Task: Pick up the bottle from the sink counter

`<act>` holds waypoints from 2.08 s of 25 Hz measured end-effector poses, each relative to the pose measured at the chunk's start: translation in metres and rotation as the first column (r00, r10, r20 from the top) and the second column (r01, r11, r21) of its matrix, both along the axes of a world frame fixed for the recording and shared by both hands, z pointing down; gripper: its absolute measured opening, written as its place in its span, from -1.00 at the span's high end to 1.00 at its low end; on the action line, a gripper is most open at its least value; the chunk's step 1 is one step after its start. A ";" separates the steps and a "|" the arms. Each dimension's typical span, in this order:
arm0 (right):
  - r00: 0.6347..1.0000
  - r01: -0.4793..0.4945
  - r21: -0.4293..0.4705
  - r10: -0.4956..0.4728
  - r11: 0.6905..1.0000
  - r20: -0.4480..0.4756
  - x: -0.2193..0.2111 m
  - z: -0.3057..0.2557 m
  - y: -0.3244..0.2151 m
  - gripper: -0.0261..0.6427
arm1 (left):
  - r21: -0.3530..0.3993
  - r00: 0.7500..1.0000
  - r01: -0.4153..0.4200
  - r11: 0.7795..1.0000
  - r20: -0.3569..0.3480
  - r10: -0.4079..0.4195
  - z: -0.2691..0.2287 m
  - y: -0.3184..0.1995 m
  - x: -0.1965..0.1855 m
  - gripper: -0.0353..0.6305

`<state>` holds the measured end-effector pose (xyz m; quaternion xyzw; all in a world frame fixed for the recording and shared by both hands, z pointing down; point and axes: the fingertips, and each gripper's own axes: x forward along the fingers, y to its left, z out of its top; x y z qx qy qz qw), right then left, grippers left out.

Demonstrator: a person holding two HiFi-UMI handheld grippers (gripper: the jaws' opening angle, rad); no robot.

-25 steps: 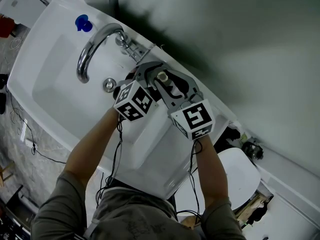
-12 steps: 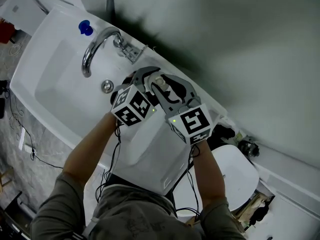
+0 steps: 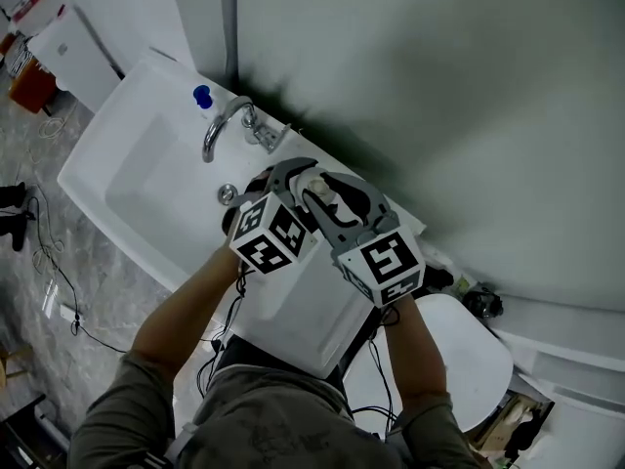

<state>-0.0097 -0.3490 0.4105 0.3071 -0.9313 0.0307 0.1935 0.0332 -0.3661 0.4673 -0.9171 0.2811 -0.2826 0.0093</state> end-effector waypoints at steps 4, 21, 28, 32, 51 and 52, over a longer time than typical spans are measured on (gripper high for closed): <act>1.000 0.013 0.034 -0.013 0.999 0.000 0.000 -0.039 0.023 0.51 | 0.018 1.000 0.014 1.000 -0.001 -0.014 -0.039 0.021 0.001 -0.12; 0.993 0.072 0.179 -0.087 0.981 0.078 -0.010 -0.154 0.147 0.50 | 0.123 1.000 0.015 0.992 0.024 -0.018 -0.151 0.137 -0.009 -0.12; 0.990 0.090 0.169 -0.106 0.982 0.091 -0.015 -0.151 0.193 0.50 | 0.114 0.998 0.065 0.991 -0.008 -0.065 -0.148 0.181 -0.014 -0.12; 0.989 0.105 0.133 -0.118 0.986 0.094 -0.014 -0.140 0.205 0.50 | 0.097 0.997 0.072 0.993 0.014 -0.074 -0.137 0.194 -0.015 -0.12; 0.991 0.110 -0.029 -0.108 0.994 0.077 -0.003 -0.073 0.230 0.50 | -0.019 0.998 0.066 0.998 0.017 -0.065 -0.070 0.226 -0.004 -0.12; 0.991 0.110 -0.029 -0.108 0.993 0.073 -0.003 -0.072 0.230 0.50 | -0.019 0.998 0.066 0.998 0.016 -0.066 -0.069 0.226 -0.004 -0.12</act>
